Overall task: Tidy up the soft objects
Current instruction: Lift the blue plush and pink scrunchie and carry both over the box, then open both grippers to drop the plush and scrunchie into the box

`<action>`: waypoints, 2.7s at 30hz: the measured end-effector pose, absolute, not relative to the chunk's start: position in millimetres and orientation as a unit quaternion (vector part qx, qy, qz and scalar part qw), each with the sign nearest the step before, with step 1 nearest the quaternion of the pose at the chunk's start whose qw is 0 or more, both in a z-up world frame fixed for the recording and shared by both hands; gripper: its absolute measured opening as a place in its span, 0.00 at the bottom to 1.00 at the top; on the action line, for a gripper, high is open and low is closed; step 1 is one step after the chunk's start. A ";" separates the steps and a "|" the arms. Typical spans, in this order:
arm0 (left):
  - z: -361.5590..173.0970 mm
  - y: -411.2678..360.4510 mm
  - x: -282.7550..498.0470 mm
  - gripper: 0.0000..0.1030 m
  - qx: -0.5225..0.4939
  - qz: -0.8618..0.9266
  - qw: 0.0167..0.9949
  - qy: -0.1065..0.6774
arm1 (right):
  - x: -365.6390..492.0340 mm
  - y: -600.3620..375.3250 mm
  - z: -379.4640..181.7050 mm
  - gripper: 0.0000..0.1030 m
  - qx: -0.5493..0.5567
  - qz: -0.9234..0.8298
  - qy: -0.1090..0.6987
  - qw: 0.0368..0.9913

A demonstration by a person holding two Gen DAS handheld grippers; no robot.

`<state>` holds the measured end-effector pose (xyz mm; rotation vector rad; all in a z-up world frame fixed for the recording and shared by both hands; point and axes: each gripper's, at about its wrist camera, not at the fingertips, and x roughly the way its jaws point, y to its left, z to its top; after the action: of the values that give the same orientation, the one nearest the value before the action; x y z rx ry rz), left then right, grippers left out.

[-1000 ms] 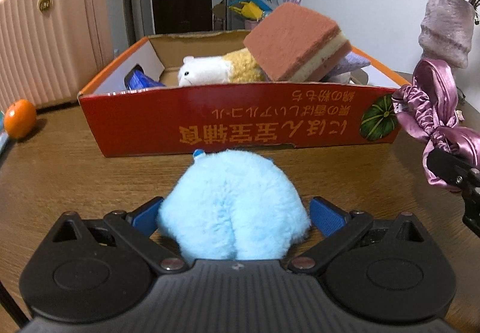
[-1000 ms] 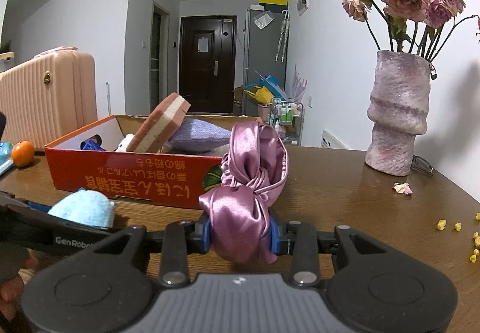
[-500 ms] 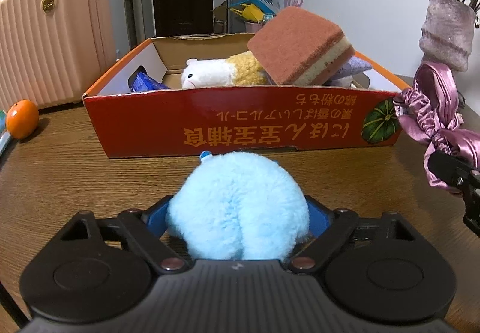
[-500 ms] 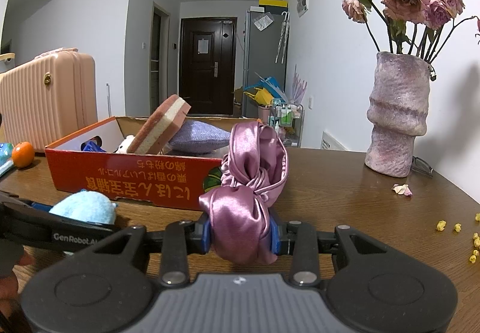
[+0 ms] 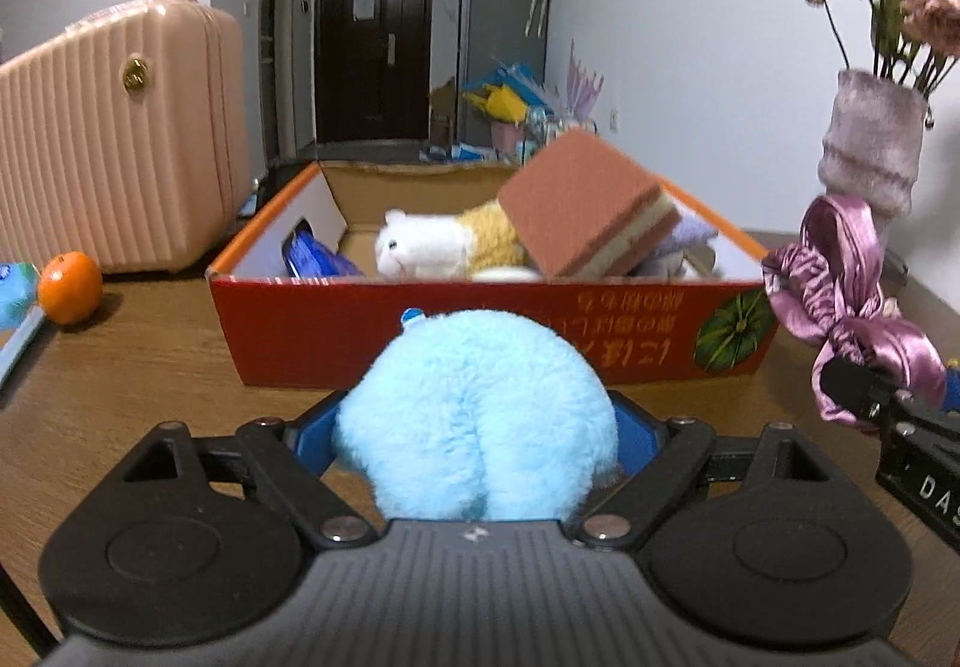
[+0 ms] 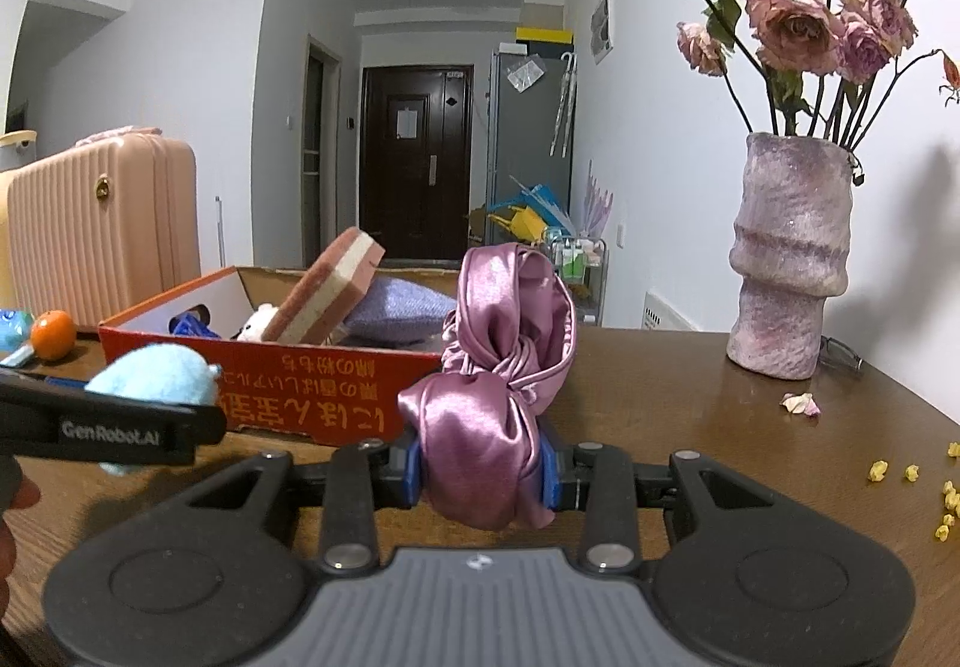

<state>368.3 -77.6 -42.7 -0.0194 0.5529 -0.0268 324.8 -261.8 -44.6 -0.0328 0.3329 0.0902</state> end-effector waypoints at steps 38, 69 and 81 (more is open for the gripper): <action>-1.3 -62.4 419.8 0.86 -0.042 0.048 0.988 0.143 | 418.9 -236.3 -30.7 0.34 -0.028 0.050 0.068 0.996; -20.9 -39.6 496.2 1.00 -0.016 0.111 0.983 0.146 | 492.4 -236.7 -38.5 0.79 -0.039 0.040 0.079 0.995; -21.5 -36.8 497.0 1.00 -0.025 0.128 0.980 0.150 | 482.3 -241.3 -38.3 1.00 -0.022 0.025 0.066 0.997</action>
<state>497.0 -36.8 -21.5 -0.0508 0.3028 0.2587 482.3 -241.3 -38.3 -0.0435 0.1317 0.0507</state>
